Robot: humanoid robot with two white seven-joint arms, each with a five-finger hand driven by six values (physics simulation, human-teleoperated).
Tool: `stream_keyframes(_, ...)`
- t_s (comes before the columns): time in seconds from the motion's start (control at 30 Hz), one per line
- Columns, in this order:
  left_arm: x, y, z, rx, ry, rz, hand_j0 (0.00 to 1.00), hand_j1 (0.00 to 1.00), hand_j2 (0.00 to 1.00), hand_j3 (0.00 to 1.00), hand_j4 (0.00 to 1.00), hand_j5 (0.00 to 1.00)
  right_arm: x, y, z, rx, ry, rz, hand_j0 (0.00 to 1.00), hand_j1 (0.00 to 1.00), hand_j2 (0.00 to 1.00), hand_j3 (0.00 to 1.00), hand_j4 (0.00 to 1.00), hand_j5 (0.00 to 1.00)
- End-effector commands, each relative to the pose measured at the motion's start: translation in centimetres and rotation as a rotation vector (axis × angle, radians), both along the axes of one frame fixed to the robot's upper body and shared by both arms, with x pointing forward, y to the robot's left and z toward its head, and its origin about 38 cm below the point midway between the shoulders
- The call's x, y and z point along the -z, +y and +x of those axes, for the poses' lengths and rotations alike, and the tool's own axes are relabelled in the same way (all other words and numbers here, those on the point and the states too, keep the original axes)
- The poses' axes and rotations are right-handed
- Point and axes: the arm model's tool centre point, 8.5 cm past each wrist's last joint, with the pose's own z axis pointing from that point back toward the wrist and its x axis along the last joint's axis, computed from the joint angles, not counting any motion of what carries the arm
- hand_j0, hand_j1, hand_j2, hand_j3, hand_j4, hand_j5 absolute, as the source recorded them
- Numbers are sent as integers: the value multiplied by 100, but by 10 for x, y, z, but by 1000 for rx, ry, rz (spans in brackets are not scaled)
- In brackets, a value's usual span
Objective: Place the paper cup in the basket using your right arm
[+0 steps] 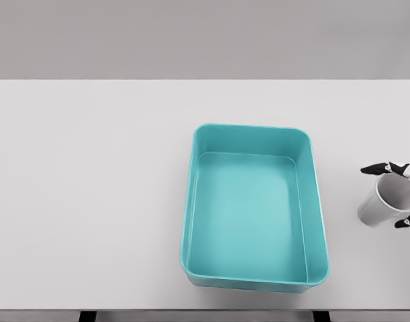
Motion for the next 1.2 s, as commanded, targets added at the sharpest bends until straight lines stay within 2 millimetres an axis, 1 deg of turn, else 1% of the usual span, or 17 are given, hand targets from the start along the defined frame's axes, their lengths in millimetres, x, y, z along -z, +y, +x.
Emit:
stream_keyframes(0.0, 0, 0, 0, -1, 0, 0, 100, 100, 100, 100, 100, 100, 1, -1, -1, -8, 0, -15, 80, 80, 80, 80, 80, 80)
stream_keyframes(0.03, 0, 0, 0, -1, 0, 0, 100, 100, 100, 100, 100, 100, 0, -1, 0, -7, -1, -15, 78, 78, 78, 78, 78, 78)
stream_keyframes(0.3, 0, 0, 0, -1, 0, 0, 100, 100, 100, 100, 100, 100, -4, -1, 2, -4, -17, -10, 79, 79, 79, 79, 79, 79)
stream_keyframes(0.43, 0, 0, 0, -1, 0, 0, 100, 100, 100, 100, 100, 100, -19, -4, 9, 13, -73, 5, 80, 80, 80, 80, 80, 80)
stream_keyframes(0.6, 0, 0, 0, -1, 0, 0, 100, 100, 100, 100, 100, 100, -29, -4, 15, 33, -126, 40, 80, 80, 80, 80, 80, 80)
stream_keyframes(0.7, 0, 0, 0, -1, 0, 0, 100, 100, 100, 100, 100, 100, -29, 1, 19, 44, -159, 81, 80, 80, 80, 80, 80, 80)
stream_keyframes(0.8, 0, 0, 0, -1, 0, 0, 100, 100, 100, 100, 100, 100, -35, 3, 23, 54, -201, 117, 80, 80, 80, 80, 80, 80)
stream_keyframes(0.93, 0, 0, 0, -1, -1, -2, 100, 100, 100, 100, 100, 100, -37, 6, 25, 64, -232, 154, 80, 80, 80, 80, 80, 80)
stream_keyframes(1.07, 0, 0, 0, -1, 0, 0, 100, 100, 100, 100, 100, 100, -51, 12, 27, 55, -286, 185, 80, 80, 80, 80, 80, 80)
stream_keyframes(1.13, 0, 0, 0, -1, -1, -2, 100, 100, 100, 100, 100, 100, -53, 13, 28, 53, -294, 191, 80, 80, 80, 80, 80, 80)
stream_keyframes(1.17, 0, 0, 0, -1, 0, 0, 100, 100, 100, 100, 100, 100, -56, 18, 28, 38, -302, 195, 80, 80, 80, 80, 80, 80)
